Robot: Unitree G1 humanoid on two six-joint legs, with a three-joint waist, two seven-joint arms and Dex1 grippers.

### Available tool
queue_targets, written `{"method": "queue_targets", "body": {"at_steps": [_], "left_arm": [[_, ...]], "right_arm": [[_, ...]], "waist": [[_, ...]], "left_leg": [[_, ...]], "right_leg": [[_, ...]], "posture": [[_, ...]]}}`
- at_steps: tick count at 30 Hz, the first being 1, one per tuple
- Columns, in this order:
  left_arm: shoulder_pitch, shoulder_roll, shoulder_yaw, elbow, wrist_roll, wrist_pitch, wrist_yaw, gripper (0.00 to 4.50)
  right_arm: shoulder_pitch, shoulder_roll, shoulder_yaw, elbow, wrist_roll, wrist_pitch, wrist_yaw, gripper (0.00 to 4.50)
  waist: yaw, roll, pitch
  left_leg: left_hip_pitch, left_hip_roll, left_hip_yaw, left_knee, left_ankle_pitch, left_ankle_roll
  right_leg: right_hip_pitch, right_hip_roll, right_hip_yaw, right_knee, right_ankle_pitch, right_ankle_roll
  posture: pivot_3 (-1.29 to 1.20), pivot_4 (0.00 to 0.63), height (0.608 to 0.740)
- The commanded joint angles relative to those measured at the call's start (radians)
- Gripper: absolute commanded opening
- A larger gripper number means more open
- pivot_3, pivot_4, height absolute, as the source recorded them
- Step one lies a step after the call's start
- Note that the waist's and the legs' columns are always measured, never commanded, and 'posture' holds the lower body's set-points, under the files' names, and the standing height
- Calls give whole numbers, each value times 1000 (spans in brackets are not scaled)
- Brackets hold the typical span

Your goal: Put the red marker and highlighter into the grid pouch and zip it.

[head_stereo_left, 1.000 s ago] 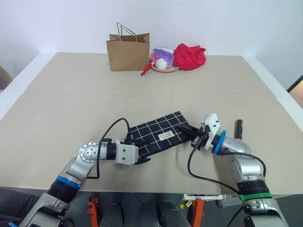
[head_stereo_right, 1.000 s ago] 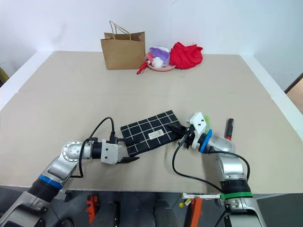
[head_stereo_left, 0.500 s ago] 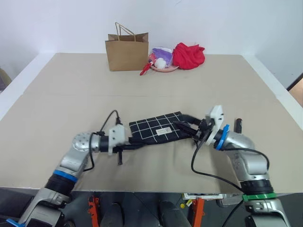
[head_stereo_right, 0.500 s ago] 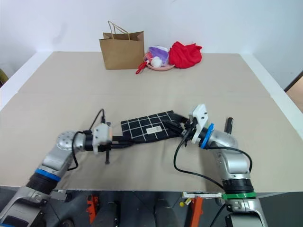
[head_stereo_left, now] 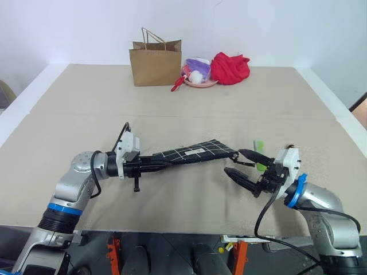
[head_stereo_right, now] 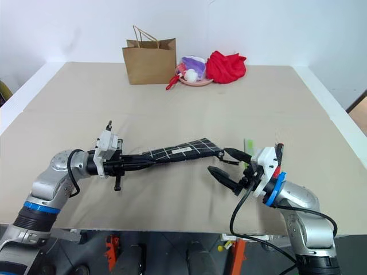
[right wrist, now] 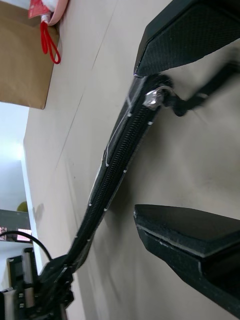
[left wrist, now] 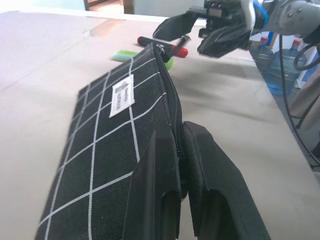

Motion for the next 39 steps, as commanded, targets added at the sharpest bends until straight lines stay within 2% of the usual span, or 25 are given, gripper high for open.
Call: {"method": "queue_targets", "body": {"at_steps": [1,5,8,10,15,16,24,32,39], "left_arm": [[1,1,22,-48,-8,3,2,0],[9,1,25,-57,-7,9,5,0],[14,-2,30,-67,-14,18,14,0],[17,-3,30,-71,-13,19,16,0],[28,-1,29,-79,-12,18,23,0],[30,-1,30,-80,-13,19,24,0],[33,-4,27,-87,-13,21,28,0],[27,-27,3,-78,19,-12,27,0],[12,-63,-12,-55,69,-74,34,0]], "right_arm": [[-9,29,-23,19,-5,-49,-36,4349],[-12,20,-16,47,-16,-62,-21,4349],[-12,16,-14,59,-19,-73,-14,3652],[-12,16,-15,64,-16,-79,-8,2810],[-24,15,-16,65,-12,-101,6,240],[-26,14,-15,62,-8,-100,11,72],[-57,9,3,30,-4,-75,10,72],[-124,39,152,-110,35,80,-11,72],[-189,77,269,-117,6,131,-22,72]], "waist": [[0,0,0],[1,0,0],[2,0,0],[2,0,0],[1,0,0],[1,0,0],[1,0,0],[2,0,0],[2,0,0]], "left_leg": [[0,0,0,0,0,0],[0,0,0,0,0,0],[0,0,0,0,0,0],[0,0,0,0,0,0],[0,0,0,-1,0,0],[0,0,0,-1,0,0],[0,0,0,0,0,0],[-1,0,0,0,0,0],[-1,0,0,0,0,0]], "right_leg": [[0,0,0,0,0,0],[0,0,0,0,0,0],[0,0,0,0,0,2],[0,0,0,0,0,3],[0,0,0,0,0,3],[0,0,0,0,0,2],[0,0,0,0,-1,1],[0,0,0,0,-1,0],[0,0,0,-1,-1,1]], "posture": [[0,150,740],[0,150,740],[0,150,740],[0,150,740],[0,150,740],[0,150,740],[0,150,740],[0,150,740],[0,150,740]]}}
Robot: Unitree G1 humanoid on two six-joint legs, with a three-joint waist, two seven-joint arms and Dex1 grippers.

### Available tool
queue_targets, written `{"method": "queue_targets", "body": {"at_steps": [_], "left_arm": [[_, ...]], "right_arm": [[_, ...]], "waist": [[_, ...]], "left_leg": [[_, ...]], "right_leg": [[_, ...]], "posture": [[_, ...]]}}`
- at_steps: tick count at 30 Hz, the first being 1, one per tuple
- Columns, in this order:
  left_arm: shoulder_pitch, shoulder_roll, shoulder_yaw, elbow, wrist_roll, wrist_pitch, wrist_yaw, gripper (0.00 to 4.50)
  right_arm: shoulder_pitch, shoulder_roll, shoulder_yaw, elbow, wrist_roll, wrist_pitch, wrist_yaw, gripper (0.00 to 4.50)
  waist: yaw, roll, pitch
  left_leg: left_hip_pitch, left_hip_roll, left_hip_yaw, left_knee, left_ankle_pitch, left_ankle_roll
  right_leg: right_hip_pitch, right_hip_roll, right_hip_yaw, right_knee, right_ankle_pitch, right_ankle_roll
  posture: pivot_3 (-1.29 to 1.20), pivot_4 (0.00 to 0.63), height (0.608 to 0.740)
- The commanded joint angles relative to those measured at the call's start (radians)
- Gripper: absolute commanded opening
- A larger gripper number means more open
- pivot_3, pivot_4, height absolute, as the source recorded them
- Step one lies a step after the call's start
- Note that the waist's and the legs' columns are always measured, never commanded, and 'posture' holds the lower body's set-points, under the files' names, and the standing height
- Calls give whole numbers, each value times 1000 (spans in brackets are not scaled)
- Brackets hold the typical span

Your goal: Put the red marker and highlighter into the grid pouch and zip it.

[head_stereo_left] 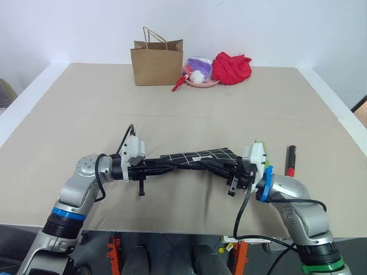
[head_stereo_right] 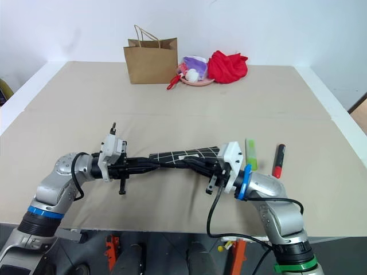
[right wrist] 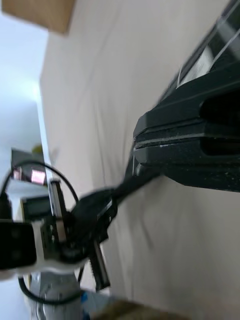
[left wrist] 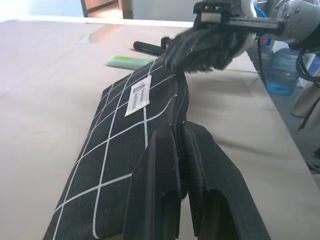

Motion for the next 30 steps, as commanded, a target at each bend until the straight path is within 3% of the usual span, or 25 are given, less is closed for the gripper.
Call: {"method": "queue_targets", "body": {"at_steps": [1,10,17,28,29,30], "left_arm": [[-24,-27,-9,3,32,-62,7,0],[-25,-61,-46,26,93,-148,1,0],[-42,-92,-48,52,123,-196,18,0],[-45,-108,-39,56,130,-203,17,0],[-43,-106,-38,54,130,-202,15,0],[-40,-102,-37,53,130,-203,11,0]], "right_arm": [[-74,32,59,-23,-16,8,-9,72],[-209,117,136,45,-60,36,-42,72],[-192,152,183,29,-80,69,-68,72],[-175,170,146,26,-50,128,-124,72],[-176,175,126,21,-27,151,-136,681],[-178,166,117,11,-12,168,-129,946]], "waist": [[0,0,0],[-1,0,0],[0,0,0],[-1,0,0],[-1,0,0],[-1,0,0]], "left_leg": [[0,0,0,0,0,0],[0,0,0,0,0,0],[-1,0,0,-2,0,0],[0,0,0,-2,0,0],[0,0,0,-2,0,0],[0,0,0,-2,0,0]], "right_leg": [[0,0,0,0,0,0],[-1,0,0,0,2,3],[-1,0,0,0,1,3],[-1,0,0,0,2,3],[-1,0,0,0,2,3],[-1,0,0,0,2,3]], "posture": [[0,150,740],[0,150,740],[0,150,740],[0,150,740],[0,150,740],[0,150,740]]}}
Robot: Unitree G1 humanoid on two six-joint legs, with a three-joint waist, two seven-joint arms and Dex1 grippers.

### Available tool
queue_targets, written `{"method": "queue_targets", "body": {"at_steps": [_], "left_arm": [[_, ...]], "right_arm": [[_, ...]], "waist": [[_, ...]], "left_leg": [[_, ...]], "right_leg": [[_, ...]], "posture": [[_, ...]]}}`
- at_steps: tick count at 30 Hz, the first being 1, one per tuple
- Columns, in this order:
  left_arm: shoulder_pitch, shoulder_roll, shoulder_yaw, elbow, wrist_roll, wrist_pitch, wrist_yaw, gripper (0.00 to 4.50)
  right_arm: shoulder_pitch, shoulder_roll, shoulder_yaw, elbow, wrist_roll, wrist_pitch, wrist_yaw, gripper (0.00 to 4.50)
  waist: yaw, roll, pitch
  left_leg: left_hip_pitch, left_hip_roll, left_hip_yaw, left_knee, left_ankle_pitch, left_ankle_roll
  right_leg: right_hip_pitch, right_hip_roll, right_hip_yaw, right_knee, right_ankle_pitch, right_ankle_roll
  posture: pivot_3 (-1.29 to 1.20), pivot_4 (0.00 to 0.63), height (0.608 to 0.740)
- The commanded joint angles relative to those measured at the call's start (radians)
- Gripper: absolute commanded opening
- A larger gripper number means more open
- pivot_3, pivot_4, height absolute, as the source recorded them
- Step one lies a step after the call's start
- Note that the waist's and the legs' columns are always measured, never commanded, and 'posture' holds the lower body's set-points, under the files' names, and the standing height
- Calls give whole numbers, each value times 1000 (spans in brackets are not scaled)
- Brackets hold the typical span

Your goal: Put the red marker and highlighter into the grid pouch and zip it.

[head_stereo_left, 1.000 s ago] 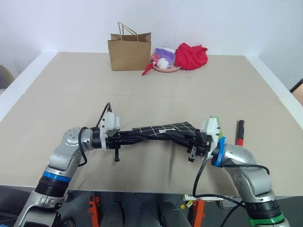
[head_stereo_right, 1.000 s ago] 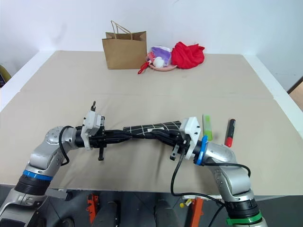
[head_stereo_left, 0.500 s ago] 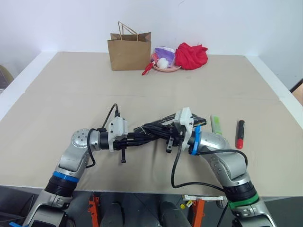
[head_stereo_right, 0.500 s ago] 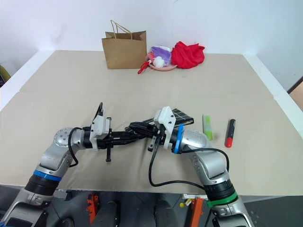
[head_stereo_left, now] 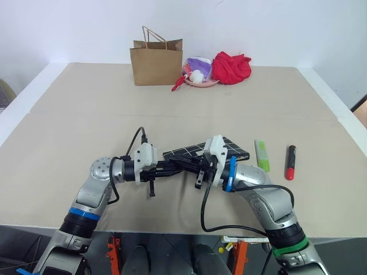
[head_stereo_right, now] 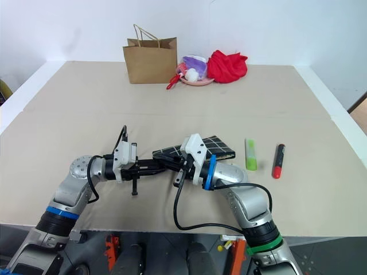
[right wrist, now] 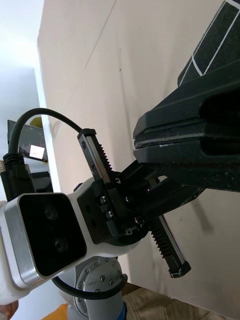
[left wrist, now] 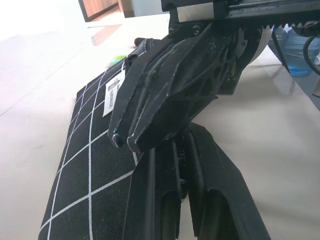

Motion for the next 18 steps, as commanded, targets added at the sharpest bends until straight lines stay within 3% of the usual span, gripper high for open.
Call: {"method": "queue_targets", "body": {"at_steps": [1,7,11,13,16,18], "left_arm": [[-20,5,7,-38,-15,-26,-7,0],[-7,24,11,-52,-19,-24,-17,0],[-3,41,19,-53,-28,-21,-25,0],[0,53,23,-54,-39,-15,-37,0],[-5,71,32,-45,-67,3,-65,0],[-16,79,39,-35,-84,19,-77,0]], "right_arm": [[0,-13,-41,-63,63,58,-3,1376],[38,-96,-180,-210,253,175,3,4310],[38,-152,-408,-235,447,274,-103,4428],[34,-192,-516,-179,471,285,-154,4428],[31,-230,-597,-28,331,215,-274,4428],[45,-238,-586,49,214,150,-335,4428]], "waist": [[0,0,0],[0,0,0],[0,0,0],[0,0,0],[0,-1,0],[0,-1,0]], "left_leg": [[0,0,0,0,0,0],[-1,0,0,0,0,0],[-1,0,0,0,0,0],[-1,0,0,0,0,0],[-1,0,0,0,0,0],[0,0,0,0,0,0]], "right_leg": [[0,0,0,0,0,0],[0,0,0,0,-1,0],[0,0,0,0,-1,0],[0,0,0,0,-1,0],[0,0,0,-1,-1,-1],[0,0,0,-1,-1,-2]], "posture": [[0,150,740],[0,150,740],[0,150,740],[0,150,740],[0,150,740],[0,150,740]]}}
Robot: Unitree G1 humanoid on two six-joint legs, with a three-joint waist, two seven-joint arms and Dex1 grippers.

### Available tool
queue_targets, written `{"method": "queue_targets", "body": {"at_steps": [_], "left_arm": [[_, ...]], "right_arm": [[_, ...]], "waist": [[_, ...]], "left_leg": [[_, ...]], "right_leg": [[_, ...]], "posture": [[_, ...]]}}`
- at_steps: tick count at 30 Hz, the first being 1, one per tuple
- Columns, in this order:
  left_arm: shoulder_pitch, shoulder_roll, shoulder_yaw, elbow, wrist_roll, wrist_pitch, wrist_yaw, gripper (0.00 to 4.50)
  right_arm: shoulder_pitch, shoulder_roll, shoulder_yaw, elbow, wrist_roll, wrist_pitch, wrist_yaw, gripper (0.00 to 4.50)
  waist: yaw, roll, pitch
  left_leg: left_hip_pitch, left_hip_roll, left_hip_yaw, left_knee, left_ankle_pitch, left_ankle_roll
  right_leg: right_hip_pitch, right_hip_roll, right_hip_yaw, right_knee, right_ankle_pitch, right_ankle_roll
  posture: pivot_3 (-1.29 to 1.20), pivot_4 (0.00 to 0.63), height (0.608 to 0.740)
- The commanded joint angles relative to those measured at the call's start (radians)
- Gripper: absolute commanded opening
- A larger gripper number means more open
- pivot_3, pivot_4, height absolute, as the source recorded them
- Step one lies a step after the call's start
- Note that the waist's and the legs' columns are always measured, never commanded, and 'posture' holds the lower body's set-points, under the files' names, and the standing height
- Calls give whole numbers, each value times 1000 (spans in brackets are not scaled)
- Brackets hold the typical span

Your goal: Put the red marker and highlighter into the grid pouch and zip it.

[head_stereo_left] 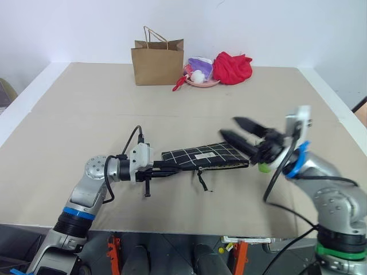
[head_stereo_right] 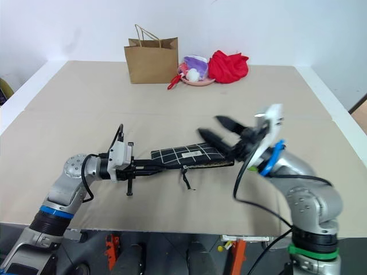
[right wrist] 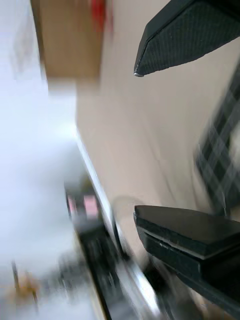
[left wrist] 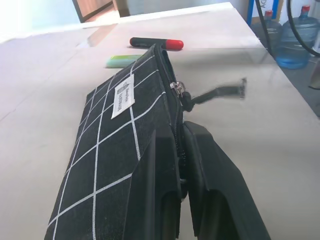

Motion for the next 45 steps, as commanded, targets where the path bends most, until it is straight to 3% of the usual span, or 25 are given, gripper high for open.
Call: {"method": "queue_targets", "body": {"at_steps": [1,8,29,32,36,37,41,45], "left_arm": [[-26,17,34,-8,-44,19,-24,0],[-66,24,43,31,-33,9,-33,0],[-46,29,45,3,-30,9,-16,0],[-44,28,44,0,-31,11,-15,0],[-46,27,44,2,-29,12,-12,0],[-47,27,44,3,-29,11,-11,0],[-52,26,42,11,-31,10,-14,0],[-63,26,38,18,-35,14,-26,0]], "right_arm": [[23,-7,1,99,-170,-115,-85,4428],[110,124,49,162,-388,-270,-268,4428],[276,268,131,29,-496,-197,-400,4428],[295,280,143,25,-516,-195,-413,3617],[322,296,159,12,-531,-198,-416,1894],[322,297,159,11,-531,-198,-415,1252],[307,288,157,10,-528,-201,-398,1144],[221,204,100,12,-427,-225,-247,1144]], "waist": [[0,0,0],[-3,1,0],[-1,1,0],[0,1,0],[0,0,-1],[0,0,-1],[0,0,-1],[-2,1,-1]], "left_leg": [[0,0,0,0,0,0],[-1,0,0,-2,0,1],[-4,0,0,-2,0,0],[-4,0,0,-2,0,0],[-4,0,0,-2,0,0],[-4,0,0,-2,0,0],[-4,0,0,-1,0,0],[-4,0,0,-1,0,0]], "right_leg": [[-1,0,0,0,0,-1],[-3,1,0,0,0,2],[-6,0,0,1,1,1],[-6,0,0,1,1,1],[-6,0,0,1,1,1],[-6,0,0,1,1,1],[-6,0,0,1,1,1],[-6,0,0,1,1,1]], "posture": [[0,150,740],[0,150,740],[0,150,740],[0,150,740],[0,150,740],[0,150,740],[0,150,740],[0,150,740]]}}
